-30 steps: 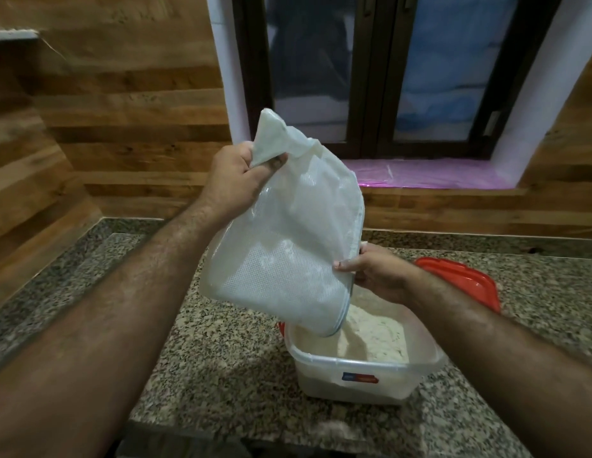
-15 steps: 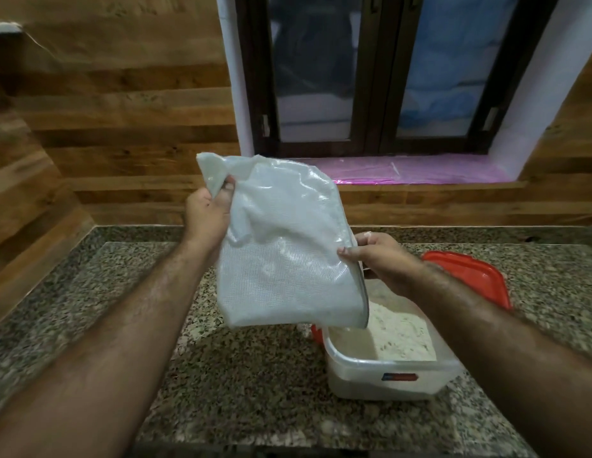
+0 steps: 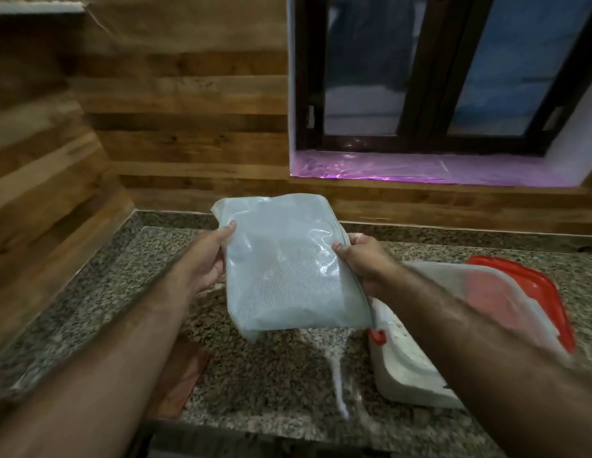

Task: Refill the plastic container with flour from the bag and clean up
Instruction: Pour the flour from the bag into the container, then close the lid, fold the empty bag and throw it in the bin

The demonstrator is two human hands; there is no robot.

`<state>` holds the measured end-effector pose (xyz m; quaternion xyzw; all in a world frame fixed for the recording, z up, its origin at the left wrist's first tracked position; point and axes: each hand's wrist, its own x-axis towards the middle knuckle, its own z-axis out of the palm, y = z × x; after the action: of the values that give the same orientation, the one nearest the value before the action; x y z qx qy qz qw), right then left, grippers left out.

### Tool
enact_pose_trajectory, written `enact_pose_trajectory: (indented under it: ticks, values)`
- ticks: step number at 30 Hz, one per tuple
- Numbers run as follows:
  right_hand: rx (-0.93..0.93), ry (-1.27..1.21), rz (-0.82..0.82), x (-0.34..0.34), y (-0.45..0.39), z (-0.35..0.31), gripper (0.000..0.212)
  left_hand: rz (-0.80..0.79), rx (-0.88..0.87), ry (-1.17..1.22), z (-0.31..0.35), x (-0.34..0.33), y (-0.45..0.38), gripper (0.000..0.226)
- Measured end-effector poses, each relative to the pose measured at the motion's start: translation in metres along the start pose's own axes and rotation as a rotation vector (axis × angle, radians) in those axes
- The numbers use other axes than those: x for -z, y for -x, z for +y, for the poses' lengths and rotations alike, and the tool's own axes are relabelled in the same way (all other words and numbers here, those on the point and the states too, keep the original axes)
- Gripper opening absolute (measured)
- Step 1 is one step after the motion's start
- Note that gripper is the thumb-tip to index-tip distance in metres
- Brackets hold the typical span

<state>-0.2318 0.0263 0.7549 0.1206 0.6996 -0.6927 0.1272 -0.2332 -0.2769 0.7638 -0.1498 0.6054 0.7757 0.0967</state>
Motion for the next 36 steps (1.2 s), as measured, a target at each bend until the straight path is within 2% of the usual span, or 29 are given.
enact_pose_trajectory:
  ticks: [5, 10, 14, 17, 20, 21, 24, 27, 29, 32, 36]
  values:
    - [-0.082, -0.057, 0.107, -0.036, -0.017, 0.050, 0.016, -0.049, 0.039, -0.172, -0.049, 0.049, -0.008, 0.029]
    - [-0.122, 0.104, 0.236, -0.052, -0.023, 0.123, 0.011, 0.073, 0.064, -0.369, -0.114, 0.068, -0.017, 0.017]
    - [-0.225, 0.358, 0.285, -0.047, -0.030, 0.189, 0.041, 0.149, 0.066, -0.533, -0.153, 0.068, -0.017, 0.011]
    - [-0.300, 0.431, 0.302, -0.046, -0.032, 0.224, 0.043, 0.138, 0.066, -0.716, -0.175, 0.067, -0.020, 0.006]
    - [-0.341, 0.474, 0.325, -0.048, -0.033, 0.248, 0.062, 0.137, 0.056, -0.889, -0.190, 0.067, -0.025, 0.030]
    - [-0.350, 0.510, 0.321, -0.049, -0.031, 0.251, 0.065, 0.145, 0.047, -0.927, -0.194, 0.066, -0.026, 0.035]
    - [-0.354, 0.634, 0.303, -0.058, -0.019, 0.241, 0.053, 0.137, 0.028, -1.007, -0.202, 0.064, -0.028, 0.041]
    - [-0.372, 0.699, 0.294, -0.064, -0.006, 0.226, 0.051, 0.130, 0.041, -1.077, -0.199, 0.063, -0.032, 0.052]
    - [-0.380, 0.746, 0.283, -0.064, 0.000, 0.212, 0.049, 0.165, 0.011, -1.200, -0.190, 0.058, -0.030, 0.063]
    - [-0.324, 0.800, 0.323, -0.062, 0.002, 0.180, 0.034, 0.160, -0.150, -1.356, -0.166, 0.039, -0.017, 0.068]
    - [-0.196, 0.849, 0.294, -0.055, 0.005, 0.118, 0.010, 0.052, -0.421, -1.340, -0.129, -0.002, -0.001, 0.051]
